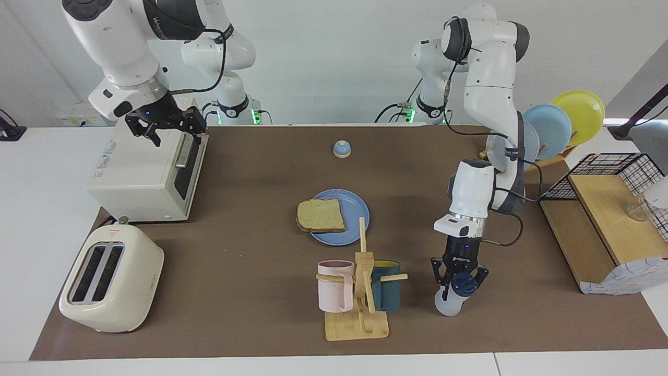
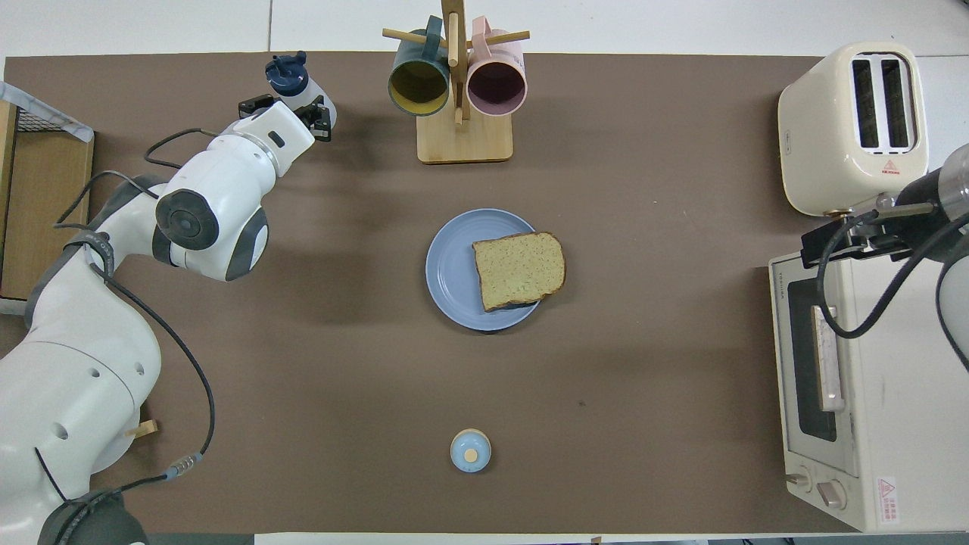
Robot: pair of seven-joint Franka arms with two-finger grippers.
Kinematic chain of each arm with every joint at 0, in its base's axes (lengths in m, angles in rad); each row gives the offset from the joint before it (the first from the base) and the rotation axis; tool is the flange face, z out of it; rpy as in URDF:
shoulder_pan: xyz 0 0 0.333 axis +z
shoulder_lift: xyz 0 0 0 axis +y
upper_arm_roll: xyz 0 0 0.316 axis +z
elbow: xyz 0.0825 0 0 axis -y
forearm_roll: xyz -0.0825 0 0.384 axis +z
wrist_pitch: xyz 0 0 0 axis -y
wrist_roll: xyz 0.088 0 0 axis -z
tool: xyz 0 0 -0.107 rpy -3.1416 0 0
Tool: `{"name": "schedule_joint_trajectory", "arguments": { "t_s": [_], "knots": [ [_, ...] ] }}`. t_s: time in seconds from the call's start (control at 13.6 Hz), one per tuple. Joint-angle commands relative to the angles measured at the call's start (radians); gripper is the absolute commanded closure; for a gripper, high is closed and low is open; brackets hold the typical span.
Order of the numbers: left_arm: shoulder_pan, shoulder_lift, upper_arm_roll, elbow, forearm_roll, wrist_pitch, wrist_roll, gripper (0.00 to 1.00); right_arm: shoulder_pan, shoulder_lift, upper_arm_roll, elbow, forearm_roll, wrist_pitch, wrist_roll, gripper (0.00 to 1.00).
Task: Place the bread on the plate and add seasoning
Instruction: 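Set the bottle down upright at its spot with the left gripper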
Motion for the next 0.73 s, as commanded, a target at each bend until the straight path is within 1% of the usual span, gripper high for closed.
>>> {"name": "schedule_joint_trajectory", "arguments": {
  "t_s": [0.0,0.07,0.51,0.59,0.66],
  "knots": [
    [0.018,0.001,-0.008,-0.017,0.021,0.030,0.004,0.16,-0.015,-0.017,0.005,-0.020,0.021,0.001,-0.024,0.00],
    [0.018,0.001,-0.008,-0.017,0.021,0.030,0.004,0.00,-0.015,-0.017,0.005,-0.020,0.021,0.001,-0.024,0.00],
    [0.020,-0.002,-0.008,-0.036,0.021,0.033,0.004,0.00,-0.015,-0.017,0.005,-0.020,0.021,0.001,-0.024,0.00],
    [0.021,-0.004,-0.008,-0.046,0.021,0.042,0.004,0.00,-0.015,-0.017,0.005,-0.020,0.021,0.001,-0.024,0.00],
    [0.023,-0.008,-0.007,-0.081,0.019,0.097,0.004,0.00,-0.015,-0.019,0.005,-0.020,0.021,0.001,-0.024,0.00]
  ]
}}
